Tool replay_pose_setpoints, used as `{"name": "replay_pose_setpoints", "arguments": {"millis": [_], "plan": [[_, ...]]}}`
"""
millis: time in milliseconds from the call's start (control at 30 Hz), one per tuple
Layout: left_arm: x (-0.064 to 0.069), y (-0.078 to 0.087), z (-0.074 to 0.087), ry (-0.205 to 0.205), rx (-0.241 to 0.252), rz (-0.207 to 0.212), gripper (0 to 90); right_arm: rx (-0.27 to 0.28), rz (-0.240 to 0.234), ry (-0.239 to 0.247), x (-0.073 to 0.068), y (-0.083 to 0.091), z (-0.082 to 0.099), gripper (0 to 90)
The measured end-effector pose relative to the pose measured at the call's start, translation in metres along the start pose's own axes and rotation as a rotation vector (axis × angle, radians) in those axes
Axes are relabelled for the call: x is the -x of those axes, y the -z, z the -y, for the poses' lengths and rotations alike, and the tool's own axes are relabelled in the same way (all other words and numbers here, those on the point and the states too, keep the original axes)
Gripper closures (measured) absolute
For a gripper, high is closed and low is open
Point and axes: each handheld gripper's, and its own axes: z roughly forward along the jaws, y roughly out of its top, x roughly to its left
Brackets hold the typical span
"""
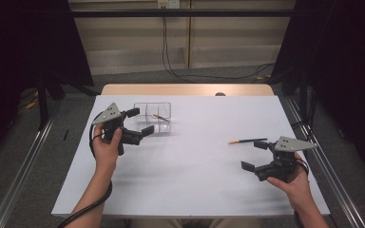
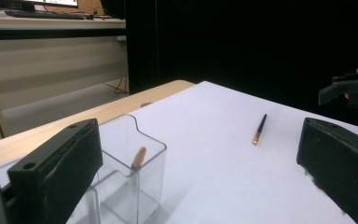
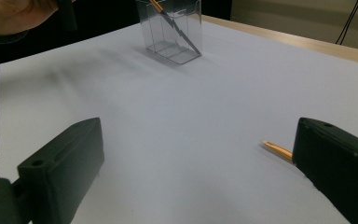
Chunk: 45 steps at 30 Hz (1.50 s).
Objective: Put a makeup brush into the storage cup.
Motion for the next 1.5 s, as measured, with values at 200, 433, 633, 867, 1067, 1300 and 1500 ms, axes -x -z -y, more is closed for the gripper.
{"name": "replay_pose_setpoints", "arguments": {"millis": [200,433,633,867,1067,1300,1500], "plan": [[0.003,0.012,0.007,0.009,-0.005,0.008,0.0,0.001,0.003,0.001,0.001,0.000,0.000,1.5],[0.005,0.023,0.016,0.017,-0.014,0.008,0.0,-0.005,-0.003,0.004,0.001,-0.003,-0.001,1.5],[0.009,0.031,0.018,0.017,-0.014,0.012,0.0,-0.009,-0.011,0.006,0.001,-0.007,-0.001,1.5],[0.014,0.038,0.020,0.013,-0.027,0.019,0.0,-0.008,-0.011,0.002,0.003,-0.008,-0.001,1.5],[0.017,0.047,0.021,0.012,-0.025,0.014,0.0,-0.005,-0.002,-0.006,0.007,-0.004,0.001,1.5],[0.019,0.056,0.026,0.013,-0.026,0.009,0.0,0.000,0.002,-0.007,0.008,-0.003,0.000,1.5],[0.023,0.061,0.028,-0.016,-0.044,0.007,0.0,-0.009,0.003,-0.001,0.009,-0.005,-0.001,1.5]]}}
